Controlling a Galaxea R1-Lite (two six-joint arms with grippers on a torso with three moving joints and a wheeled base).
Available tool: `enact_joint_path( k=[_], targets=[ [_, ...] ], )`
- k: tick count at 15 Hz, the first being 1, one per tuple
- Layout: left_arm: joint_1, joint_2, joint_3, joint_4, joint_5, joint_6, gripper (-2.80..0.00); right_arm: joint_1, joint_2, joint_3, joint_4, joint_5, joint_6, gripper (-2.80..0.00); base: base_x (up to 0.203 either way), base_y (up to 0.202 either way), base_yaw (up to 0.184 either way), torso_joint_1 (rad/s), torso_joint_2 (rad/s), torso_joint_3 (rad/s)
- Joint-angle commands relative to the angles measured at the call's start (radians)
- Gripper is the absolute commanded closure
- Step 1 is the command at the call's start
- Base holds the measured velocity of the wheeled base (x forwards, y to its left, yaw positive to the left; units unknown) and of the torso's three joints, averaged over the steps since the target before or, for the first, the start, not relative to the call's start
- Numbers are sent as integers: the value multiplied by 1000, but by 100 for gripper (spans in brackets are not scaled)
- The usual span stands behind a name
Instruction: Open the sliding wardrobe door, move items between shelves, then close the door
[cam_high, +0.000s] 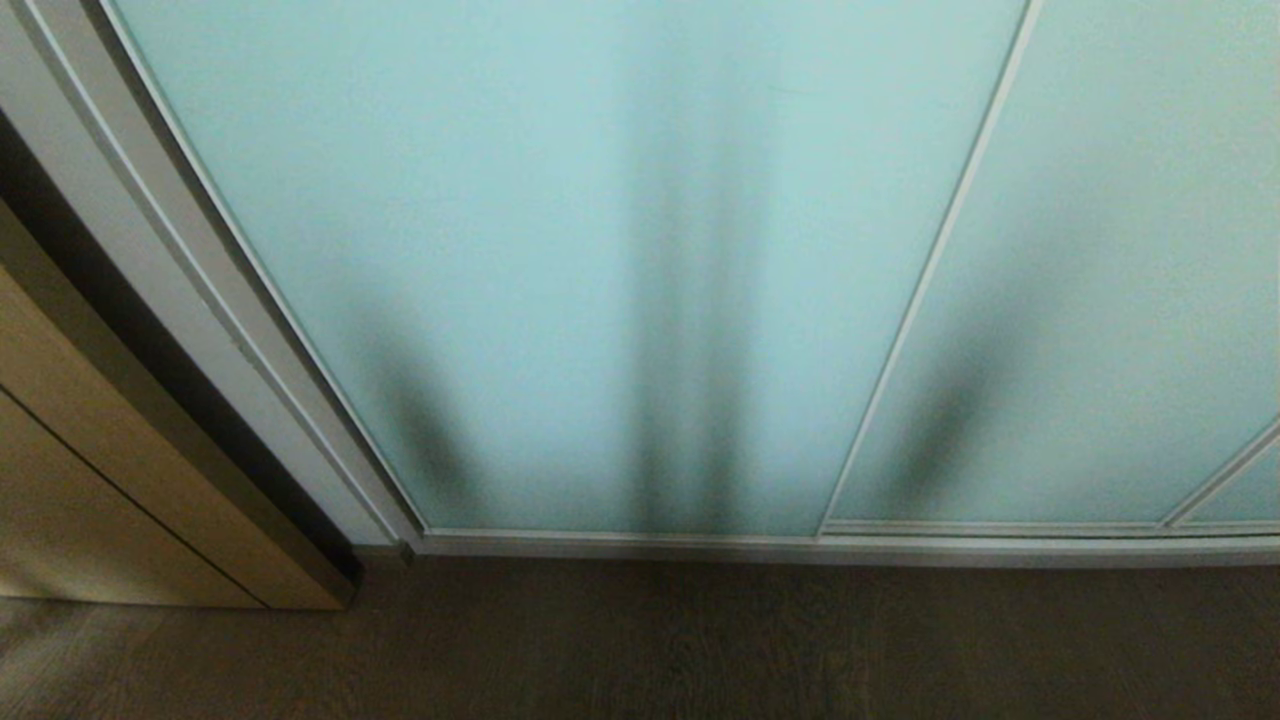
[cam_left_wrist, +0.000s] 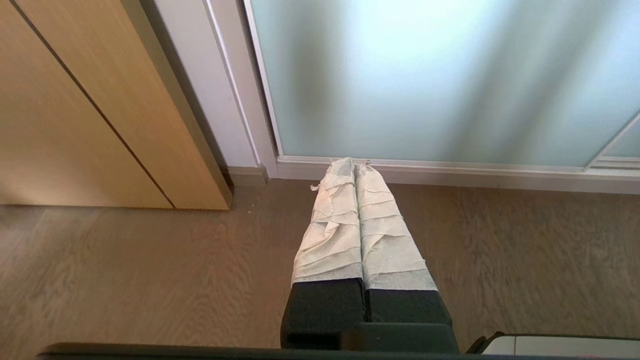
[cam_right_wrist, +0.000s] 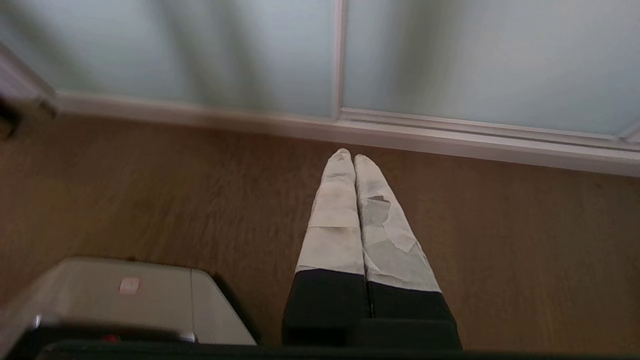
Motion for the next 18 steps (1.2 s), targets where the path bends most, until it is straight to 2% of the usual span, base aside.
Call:
enact_joint_path(
  k=[1, 3, 4, 6, 18],
  targets=[
    [1, 0, 0, 0, 0, 0, 0, 23, -176, 52, 11, -7, 0, 0, 0, 0, 0, 0, 0, 0],
    [0, 1, 0, 0, 0, 0, 0, 30, -180, 140, -70, -103, -26, 0, 0, 0, 0, 0, 0, 0],
    [1, 0, 0, 0, 0, 0, 0, 32, -179, 143, -81, -116, -36, 0, 0, 0, 0, 0, 0, 0],
    [1, 0, 0, 0, 0, 0, 0, 32, -178, 138, -72, -112, -70, 0, 0, 0, 0, 0, 0, 0],
    [1, 0, 0, 0, 0, 0, 0, 33, -180, 140, -72, -112, -48, 0, 0, 0, 0, 0, 0, 0]
  ],
)
